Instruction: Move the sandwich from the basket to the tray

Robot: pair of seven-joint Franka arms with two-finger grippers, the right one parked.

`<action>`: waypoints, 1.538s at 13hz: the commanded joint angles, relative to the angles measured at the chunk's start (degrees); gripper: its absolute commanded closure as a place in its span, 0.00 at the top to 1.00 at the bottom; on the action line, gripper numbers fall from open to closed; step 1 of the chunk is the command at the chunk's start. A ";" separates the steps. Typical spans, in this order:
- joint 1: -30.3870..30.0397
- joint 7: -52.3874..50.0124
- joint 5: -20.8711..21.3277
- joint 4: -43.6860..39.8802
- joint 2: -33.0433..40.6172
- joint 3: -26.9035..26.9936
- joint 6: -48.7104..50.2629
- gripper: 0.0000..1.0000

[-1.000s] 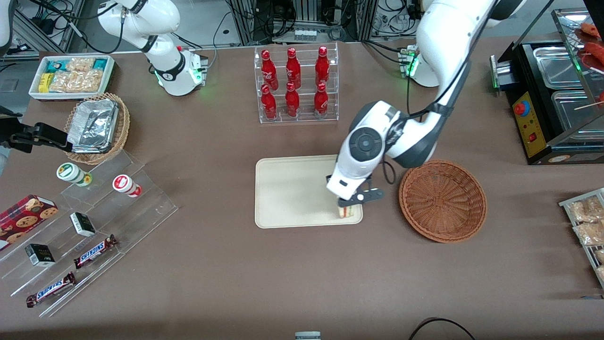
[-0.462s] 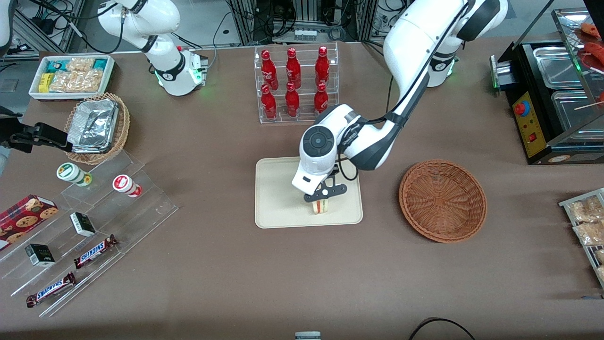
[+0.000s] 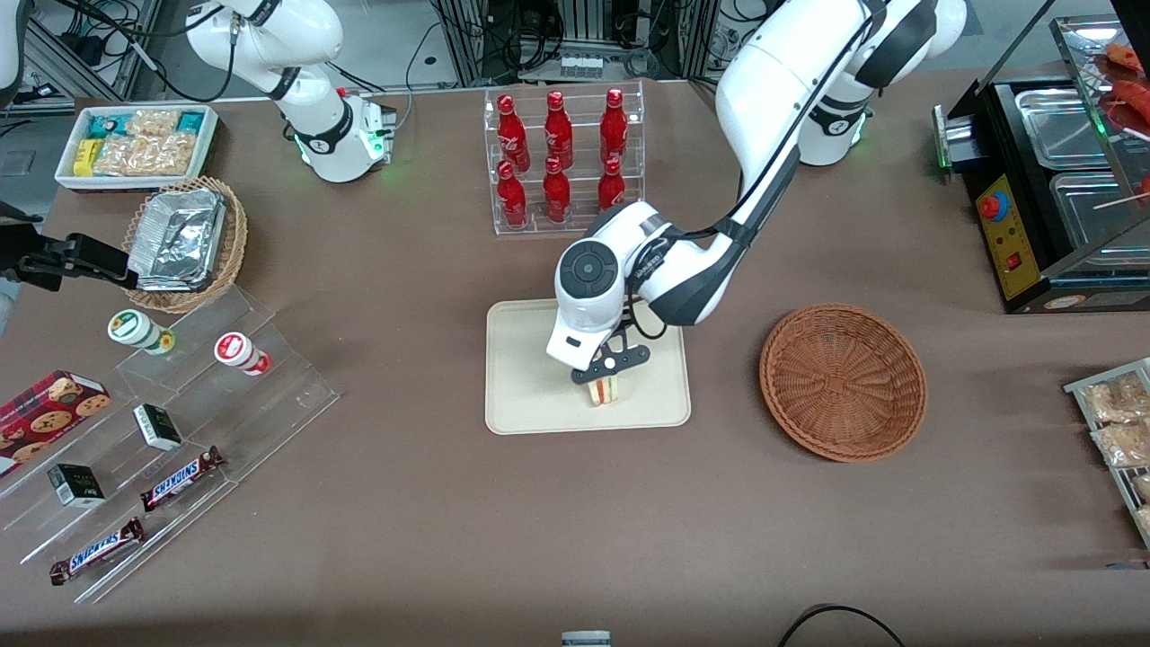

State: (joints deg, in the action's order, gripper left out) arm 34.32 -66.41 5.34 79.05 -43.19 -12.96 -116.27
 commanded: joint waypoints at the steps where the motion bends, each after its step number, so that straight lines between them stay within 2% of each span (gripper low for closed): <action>1: 1.62 -2.58 2.04 -2.59 -1.99 0.92 0.69 0.00; 2: 1.62 -2.58 2.04 -2.59 -2.16 0.92 0.60 0.06; 3: 1.62 -2.41 2.04 -2.59 -2.34 0.92 0.25 0.65; 4: 1.62 -2.23 2.22 -2.59 -2.34 1.01 0.16 1.00; 12: 0.13 1.36 2.75 -4.25 2.66 1.10 4.63 1.00; 15: -3.11 8.37 2.31 -4.45 6.86 1.01 10.86 1.00; 17: -7.50 11.82 1.96 -2.51 9.95 0.84 12.64 1.00; 20: -15.05 19.97 -1.12 1.96 16.09 0.84 12.99 1.00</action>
State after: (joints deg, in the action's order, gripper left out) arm 23.27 -51.33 6.09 75.43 -32.71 -11.66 -103.63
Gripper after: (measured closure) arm 0.000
